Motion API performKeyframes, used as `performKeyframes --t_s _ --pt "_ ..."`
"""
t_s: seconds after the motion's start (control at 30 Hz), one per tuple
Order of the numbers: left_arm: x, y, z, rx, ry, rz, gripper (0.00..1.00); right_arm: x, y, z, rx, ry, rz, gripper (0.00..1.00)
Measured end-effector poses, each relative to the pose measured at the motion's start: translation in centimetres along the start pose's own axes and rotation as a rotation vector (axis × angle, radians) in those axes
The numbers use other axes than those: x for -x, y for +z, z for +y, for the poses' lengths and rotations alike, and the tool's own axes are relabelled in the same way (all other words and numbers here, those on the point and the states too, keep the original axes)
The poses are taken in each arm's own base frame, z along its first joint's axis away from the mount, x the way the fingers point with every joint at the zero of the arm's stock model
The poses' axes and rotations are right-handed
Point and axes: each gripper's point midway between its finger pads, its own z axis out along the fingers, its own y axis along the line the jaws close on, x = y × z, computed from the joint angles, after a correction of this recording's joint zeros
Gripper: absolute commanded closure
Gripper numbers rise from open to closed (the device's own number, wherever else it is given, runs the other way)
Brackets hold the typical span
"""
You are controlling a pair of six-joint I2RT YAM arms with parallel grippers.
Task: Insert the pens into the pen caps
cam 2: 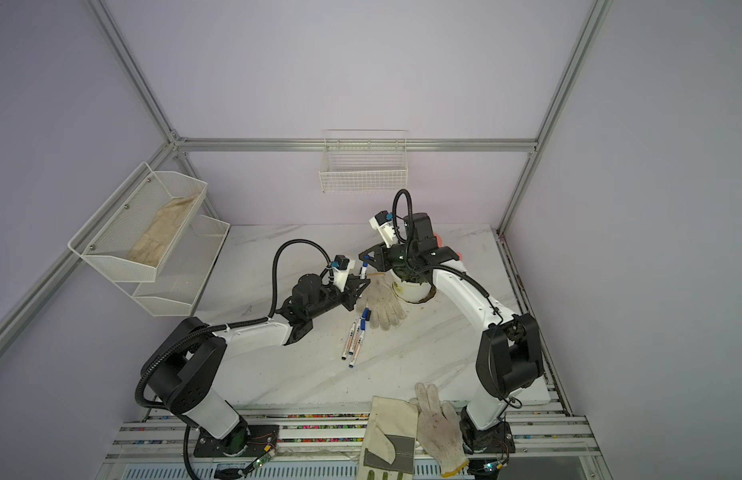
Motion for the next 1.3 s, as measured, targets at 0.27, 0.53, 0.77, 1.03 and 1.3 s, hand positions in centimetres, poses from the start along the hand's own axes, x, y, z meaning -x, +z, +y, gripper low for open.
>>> performKeyframes --t_s 0.27,0.53,0.77,1.03,1.3 --pt "0.6 -0.2 -0.7 -0.059 -0.019 -0.016 1.00 -0.8 -0.1 0.6 0.032 0.020 0.032 0.80" --pt "2.2 -0.3 -0.7 -0.063 -0.059 -0.079 1.00 -1.2 -0.1 0.7 0.035 0.033 0.047 0.73" --pt "2.3 -0.2 -0.6 -0.057 -0.064 -0.087 1.00 -1.1 -0.1 0.4 0.014 0.031 0.044 0.67" --pt "2.8 -0.1 -0.5 -0.055 -0.062 -0.118 1.00 1.2 -1.2 0.6 -0.031 -0.011 -0.040 0.65" --pt "2.7 0.0 -0.6 -0.057 -0.062 -0.122 1.00 2.5 -1.6 0.6 -0.040 -0.021 -0.086 0.66"
